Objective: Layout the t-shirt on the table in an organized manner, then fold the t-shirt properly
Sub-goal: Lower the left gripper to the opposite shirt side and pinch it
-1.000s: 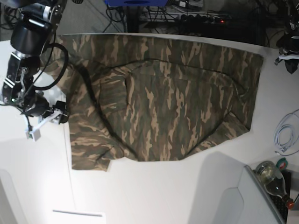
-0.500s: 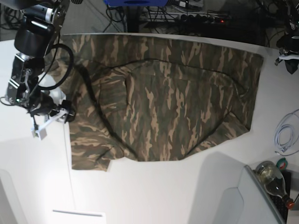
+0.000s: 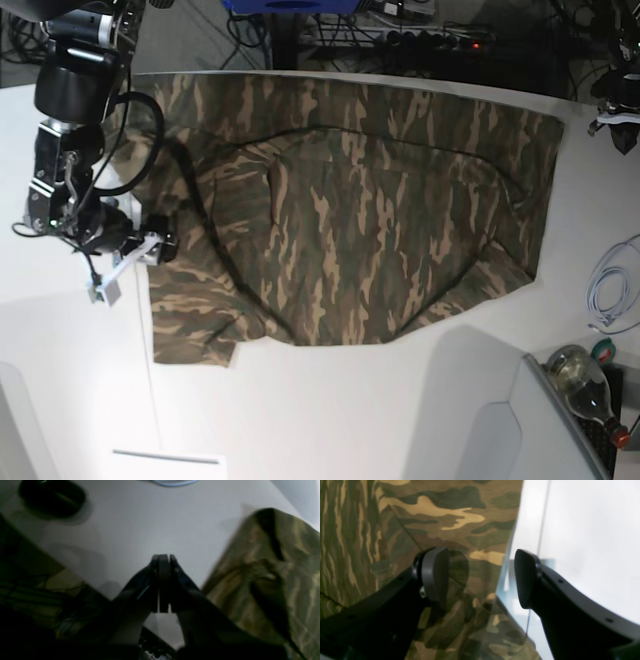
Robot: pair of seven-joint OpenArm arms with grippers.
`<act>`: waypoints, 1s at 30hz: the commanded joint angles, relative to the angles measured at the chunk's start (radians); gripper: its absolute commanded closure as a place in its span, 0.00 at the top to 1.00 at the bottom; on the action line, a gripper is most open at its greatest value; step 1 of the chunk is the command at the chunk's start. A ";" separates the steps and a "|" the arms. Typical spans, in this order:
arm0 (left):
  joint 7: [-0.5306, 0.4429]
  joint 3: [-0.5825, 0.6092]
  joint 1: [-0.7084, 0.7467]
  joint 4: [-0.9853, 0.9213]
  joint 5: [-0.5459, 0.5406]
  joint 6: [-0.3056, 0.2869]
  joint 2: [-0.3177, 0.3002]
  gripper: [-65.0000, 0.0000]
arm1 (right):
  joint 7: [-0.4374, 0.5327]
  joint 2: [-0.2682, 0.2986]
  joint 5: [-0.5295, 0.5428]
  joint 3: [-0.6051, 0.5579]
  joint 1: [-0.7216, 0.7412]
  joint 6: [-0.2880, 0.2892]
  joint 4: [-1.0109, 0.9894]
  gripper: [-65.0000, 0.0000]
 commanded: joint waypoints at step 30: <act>0.427 0.024 -0.386 0.150 0.019 -0.004 0.241 0.58 | 0.009 0.008 0.021 0.003 0.026 0.006 0.022 0.01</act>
